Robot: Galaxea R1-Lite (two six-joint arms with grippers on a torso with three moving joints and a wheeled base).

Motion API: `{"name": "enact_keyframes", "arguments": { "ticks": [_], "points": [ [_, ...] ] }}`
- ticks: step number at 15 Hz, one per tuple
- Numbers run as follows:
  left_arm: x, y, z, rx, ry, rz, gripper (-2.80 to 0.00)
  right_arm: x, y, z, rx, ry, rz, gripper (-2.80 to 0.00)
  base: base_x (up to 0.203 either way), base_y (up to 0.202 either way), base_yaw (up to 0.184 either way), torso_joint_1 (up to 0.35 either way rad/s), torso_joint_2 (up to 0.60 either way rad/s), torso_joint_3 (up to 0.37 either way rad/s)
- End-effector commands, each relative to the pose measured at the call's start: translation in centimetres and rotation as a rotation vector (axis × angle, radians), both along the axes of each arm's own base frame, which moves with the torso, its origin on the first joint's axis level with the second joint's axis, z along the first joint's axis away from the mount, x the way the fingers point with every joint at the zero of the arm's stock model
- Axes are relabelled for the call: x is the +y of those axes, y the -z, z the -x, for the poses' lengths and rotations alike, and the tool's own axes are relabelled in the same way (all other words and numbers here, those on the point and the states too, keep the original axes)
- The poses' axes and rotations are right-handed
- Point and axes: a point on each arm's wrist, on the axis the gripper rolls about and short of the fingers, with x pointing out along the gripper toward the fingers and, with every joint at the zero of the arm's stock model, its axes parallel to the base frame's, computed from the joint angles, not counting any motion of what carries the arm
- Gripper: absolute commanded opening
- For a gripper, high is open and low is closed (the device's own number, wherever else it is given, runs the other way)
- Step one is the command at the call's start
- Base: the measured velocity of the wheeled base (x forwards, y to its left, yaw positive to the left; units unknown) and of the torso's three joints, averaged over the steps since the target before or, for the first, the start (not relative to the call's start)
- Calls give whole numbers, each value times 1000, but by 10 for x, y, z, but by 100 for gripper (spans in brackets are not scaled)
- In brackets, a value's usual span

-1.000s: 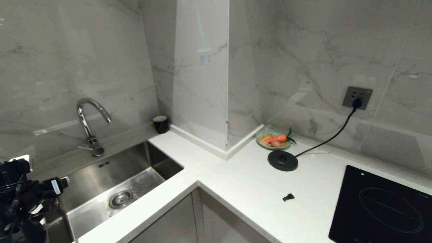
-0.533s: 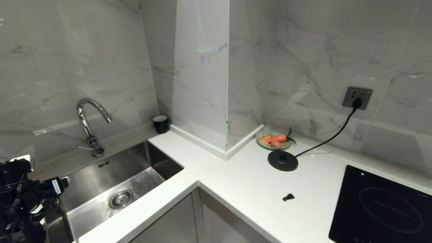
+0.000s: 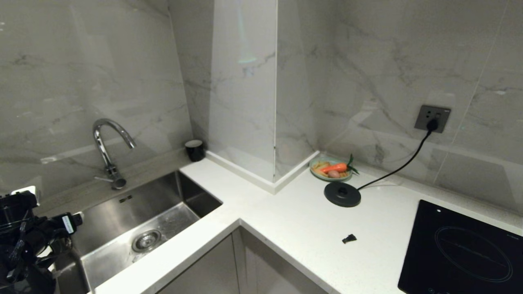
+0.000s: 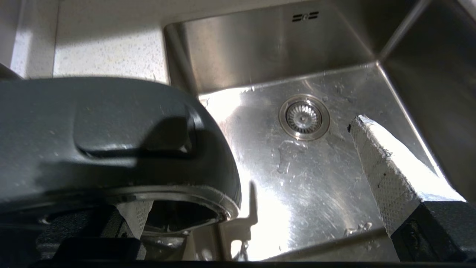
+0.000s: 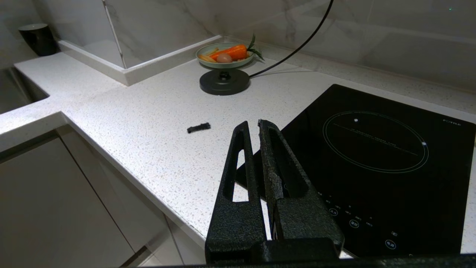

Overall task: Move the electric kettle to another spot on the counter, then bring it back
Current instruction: Grab the kettle

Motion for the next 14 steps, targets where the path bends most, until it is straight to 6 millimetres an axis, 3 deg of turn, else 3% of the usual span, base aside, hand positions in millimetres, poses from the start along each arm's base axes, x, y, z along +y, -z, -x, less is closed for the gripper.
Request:
{"name": "enact_keyframes", "arguments": {
  "ticks": [1, 2, 3, 14],
  "points": [
    [0, 1, 0, -3, -1, -2, 0, 0, 0, 0, 0, -1, 1, -280, 0, 0, 0, 0, 0, 0],
    [0, 0, 0, -3, 0, -2, 0, 0, 0, 0, 0, -1, 1, -280, 0, 0, 0, 0, 0, 0],
    [0, 0, 1, -3, -1, -2, -280, 0, 0, 0, 2, -1, 1, -280, 0, 0, 0, 0, 0, 0],
    [2, 0, 2, -4, -9, -2, -280, 0, 0, 0, 0, -1, 1, -280, 0, 0, 0, 0, 0, 0]
  ]
}}
